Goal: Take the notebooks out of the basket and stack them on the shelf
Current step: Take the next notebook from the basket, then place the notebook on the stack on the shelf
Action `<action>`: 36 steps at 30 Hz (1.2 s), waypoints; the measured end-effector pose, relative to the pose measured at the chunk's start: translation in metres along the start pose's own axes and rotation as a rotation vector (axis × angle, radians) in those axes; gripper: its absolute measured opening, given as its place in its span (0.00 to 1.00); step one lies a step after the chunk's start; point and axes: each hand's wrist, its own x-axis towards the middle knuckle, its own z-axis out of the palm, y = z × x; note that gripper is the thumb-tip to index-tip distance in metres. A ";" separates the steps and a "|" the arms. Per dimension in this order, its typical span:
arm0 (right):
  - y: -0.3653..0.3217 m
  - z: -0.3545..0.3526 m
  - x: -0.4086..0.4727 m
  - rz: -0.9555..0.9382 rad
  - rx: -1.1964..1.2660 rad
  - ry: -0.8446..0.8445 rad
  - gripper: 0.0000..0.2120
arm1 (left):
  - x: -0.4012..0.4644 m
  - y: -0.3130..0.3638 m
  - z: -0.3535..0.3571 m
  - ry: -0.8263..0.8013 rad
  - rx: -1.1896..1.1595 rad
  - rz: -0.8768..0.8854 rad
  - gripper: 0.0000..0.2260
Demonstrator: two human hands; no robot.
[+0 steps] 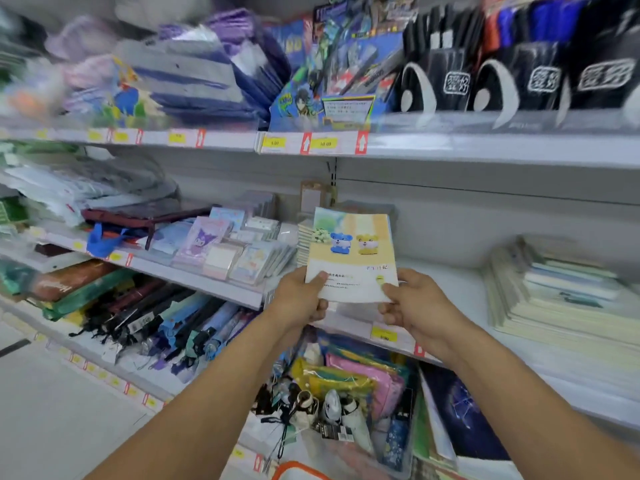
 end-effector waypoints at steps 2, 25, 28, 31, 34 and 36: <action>-0.014 -0.002 0.020 -0.011 0.033 0.033 0.10 | 0.026 0.012 0.003 0.010 -0.037 0.015 0.11; -0.034 -0.025 0.229 -0.183 -0.540 0.217 0.12 | 0.250 0.049 0.004 0.158 0.876 0.288 0.18; -0.030 -0.027 0.232 -0.168 -0.623 0.226 0.06 | 0.257 0.047 0.003 0.157 0.977 0.277 0.19; -0.028 -0.029 0.236 -0.163 -0.683 0.220 0.08 | 0.262 0.050 0.004 0.157 1.046 0.264 0.22; -0.032 -0.029 0.234 -0.195 -0.716 0.213 0.08 | 0.262 0.054 0.007 0.156 1.072 0.230 0.24; -0.034 -0.031 0.234 -0.197 -0.716 0.180 0.06 | 0.262 0.054 0.005 0.153 1.063 0.231 0.25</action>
